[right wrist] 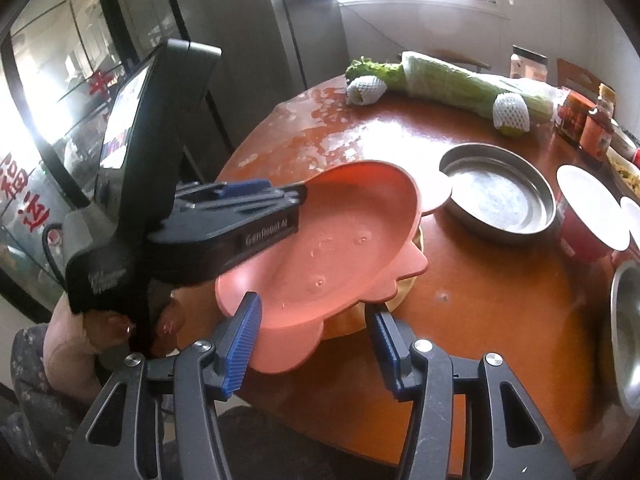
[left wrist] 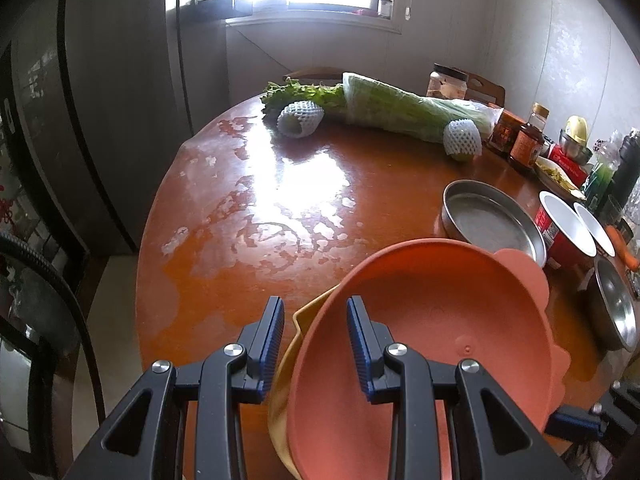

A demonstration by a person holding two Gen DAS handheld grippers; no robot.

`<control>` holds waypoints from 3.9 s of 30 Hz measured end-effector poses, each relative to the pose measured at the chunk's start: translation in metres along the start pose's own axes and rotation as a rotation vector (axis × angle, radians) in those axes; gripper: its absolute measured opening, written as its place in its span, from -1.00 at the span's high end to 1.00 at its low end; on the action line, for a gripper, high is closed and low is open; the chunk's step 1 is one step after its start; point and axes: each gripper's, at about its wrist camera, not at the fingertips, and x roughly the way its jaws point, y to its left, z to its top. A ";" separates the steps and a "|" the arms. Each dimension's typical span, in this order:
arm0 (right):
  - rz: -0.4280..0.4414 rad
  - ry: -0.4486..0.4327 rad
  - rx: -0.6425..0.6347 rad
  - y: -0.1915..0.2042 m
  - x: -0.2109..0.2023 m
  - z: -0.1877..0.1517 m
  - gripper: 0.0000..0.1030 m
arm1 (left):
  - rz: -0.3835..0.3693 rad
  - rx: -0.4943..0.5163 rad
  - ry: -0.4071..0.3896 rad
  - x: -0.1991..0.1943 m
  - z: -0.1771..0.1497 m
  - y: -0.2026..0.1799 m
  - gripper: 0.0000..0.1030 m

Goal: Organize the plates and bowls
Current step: 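Lift the orange plate with the left tool and lower it onto the yellow plate, then open the left tool to release the orange plate and withdraw, then move the left tool to the shallow steel tray and grasp its rim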

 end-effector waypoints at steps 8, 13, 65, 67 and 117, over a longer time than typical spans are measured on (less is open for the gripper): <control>0.030 0.013 -0.067 0.019 -0.002 -0.005 -0.14 | -0.011 -0.008 0.005 -0.003 -0.003 0.004 0.37; 0.053 0.024 -0.080 0.024 0.000 -0.009 -0.14 | -0.009 0.000 0.000 -0.006 -0.005 0.003 0.36; -0.078 -0.245 0.135 -0.078 -0.108 -0.025 -0.44 | -0.007 0.170 -0.070 -0.074 0.023 -0.095 0.07; -0.080 -0.256 0.143 -0.083 -0.111 -0.025 -0.45 | -0.017 0.189 -0.065 -0.075 0.025 -0.104 0.07; -0.243 -0.131 0.394 -0.169 0.037 0.040 -0.33 | -0.172 0.297 0.260 0.109 0.093 -0.133 0.49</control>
